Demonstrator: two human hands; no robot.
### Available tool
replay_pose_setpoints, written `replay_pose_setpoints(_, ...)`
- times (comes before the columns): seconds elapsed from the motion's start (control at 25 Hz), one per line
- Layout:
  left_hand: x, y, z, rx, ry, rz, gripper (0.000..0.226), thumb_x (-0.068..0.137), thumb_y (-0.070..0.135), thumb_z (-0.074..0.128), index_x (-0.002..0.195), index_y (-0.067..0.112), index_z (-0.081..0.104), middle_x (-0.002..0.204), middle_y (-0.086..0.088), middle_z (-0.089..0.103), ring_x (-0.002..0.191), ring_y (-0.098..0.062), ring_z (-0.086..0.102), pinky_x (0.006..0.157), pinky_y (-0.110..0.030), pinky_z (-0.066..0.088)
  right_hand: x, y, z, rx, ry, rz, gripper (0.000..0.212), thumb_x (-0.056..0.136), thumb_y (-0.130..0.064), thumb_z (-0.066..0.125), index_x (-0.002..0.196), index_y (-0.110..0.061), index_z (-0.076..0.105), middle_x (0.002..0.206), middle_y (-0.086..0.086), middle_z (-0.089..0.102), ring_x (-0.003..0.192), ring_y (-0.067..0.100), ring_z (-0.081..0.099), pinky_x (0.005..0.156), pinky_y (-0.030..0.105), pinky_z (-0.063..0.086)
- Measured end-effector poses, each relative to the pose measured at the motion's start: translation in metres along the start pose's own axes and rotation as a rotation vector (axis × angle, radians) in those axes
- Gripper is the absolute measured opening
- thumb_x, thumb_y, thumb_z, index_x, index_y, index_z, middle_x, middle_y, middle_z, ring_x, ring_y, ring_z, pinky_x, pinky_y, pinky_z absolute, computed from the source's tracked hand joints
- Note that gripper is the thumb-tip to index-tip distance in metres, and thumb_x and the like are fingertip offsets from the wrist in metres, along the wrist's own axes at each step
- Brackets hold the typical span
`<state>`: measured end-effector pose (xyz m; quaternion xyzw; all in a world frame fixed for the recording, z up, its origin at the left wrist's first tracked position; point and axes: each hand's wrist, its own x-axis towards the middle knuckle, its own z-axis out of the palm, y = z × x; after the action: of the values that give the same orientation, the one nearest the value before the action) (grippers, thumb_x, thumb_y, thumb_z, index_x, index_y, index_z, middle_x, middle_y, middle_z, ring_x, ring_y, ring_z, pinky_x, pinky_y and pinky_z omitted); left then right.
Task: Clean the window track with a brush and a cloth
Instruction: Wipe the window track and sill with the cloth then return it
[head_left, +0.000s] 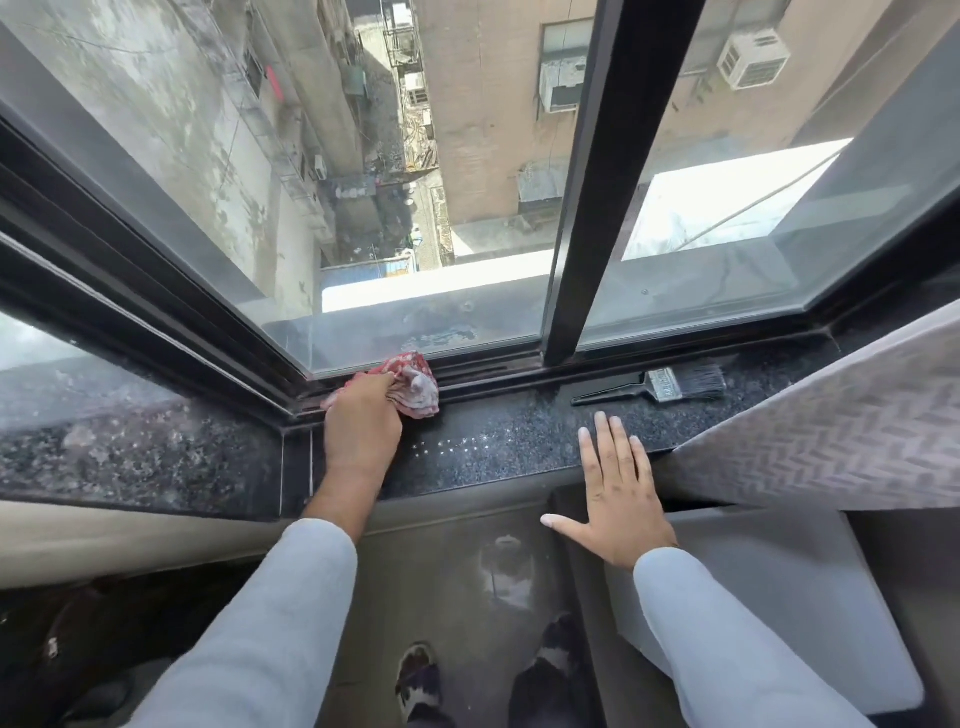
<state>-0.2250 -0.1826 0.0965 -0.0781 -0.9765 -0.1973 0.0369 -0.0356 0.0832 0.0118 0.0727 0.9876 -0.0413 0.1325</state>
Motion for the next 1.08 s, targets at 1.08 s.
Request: replay_pose_setpoints(1.08, -0.023, 0.026, 0.068, -0.076, -0.358, 1.003, 0.023, 0.086, -0.002, 0.076, 0.107, 0.007, 0.071, 0.124, -0.012, 0.072, 0.118, -0.032, 0.066, 0.106, -0.044, 0.053, 0.002, 0.002, 0.000, 0.008, -0.042, -0.008, 0.135, 0.073, -0.097, 0.033, 0.163, -0.009, -0.015, 0.173, 0.018, -0.021, 0.160, 0.036, -0.020, 0.131, 0.060, 0.005)
